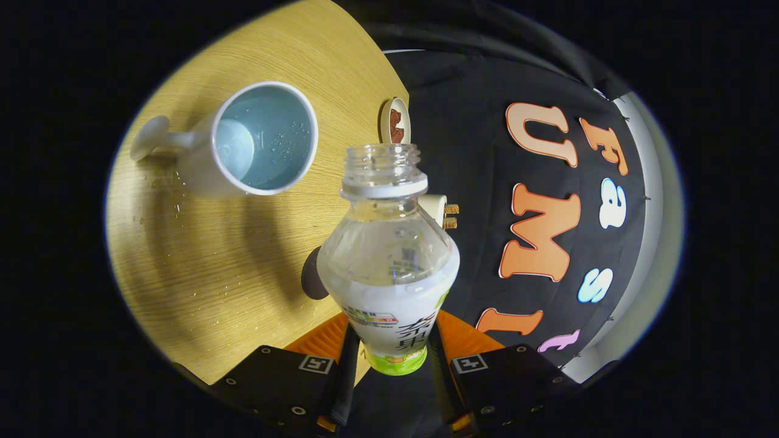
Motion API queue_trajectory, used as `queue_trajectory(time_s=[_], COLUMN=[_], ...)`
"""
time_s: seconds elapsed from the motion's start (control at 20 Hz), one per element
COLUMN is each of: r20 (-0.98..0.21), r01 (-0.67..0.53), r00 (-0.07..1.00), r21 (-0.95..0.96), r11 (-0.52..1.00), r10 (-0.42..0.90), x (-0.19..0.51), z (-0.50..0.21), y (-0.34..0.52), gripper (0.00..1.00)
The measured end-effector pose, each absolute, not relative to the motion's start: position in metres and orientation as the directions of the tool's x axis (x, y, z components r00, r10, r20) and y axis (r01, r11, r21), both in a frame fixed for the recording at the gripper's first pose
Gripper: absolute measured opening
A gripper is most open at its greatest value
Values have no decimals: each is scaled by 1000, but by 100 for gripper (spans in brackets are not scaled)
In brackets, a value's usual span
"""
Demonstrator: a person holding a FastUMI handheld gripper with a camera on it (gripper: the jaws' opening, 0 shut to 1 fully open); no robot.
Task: Take the bottle from table, then pour the juice into the cup, finally place the bottle on the coaster
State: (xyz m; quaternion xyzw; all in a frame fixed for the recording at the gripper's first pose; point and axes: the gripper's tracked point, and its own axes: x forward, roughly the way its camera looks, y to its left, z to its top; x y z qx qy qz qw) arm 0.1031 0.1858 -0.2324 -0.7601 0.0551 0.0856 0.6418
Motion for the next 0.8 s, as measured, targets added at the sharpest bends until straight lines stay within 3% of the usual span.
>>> queue_trajectory(time_s=[0.8], r20=[-194], r01=[-174], r00=[980], r21=[-939], r11=[-298], r10=[41], x=[113], z=[-225], y=[193], gripper=[56])
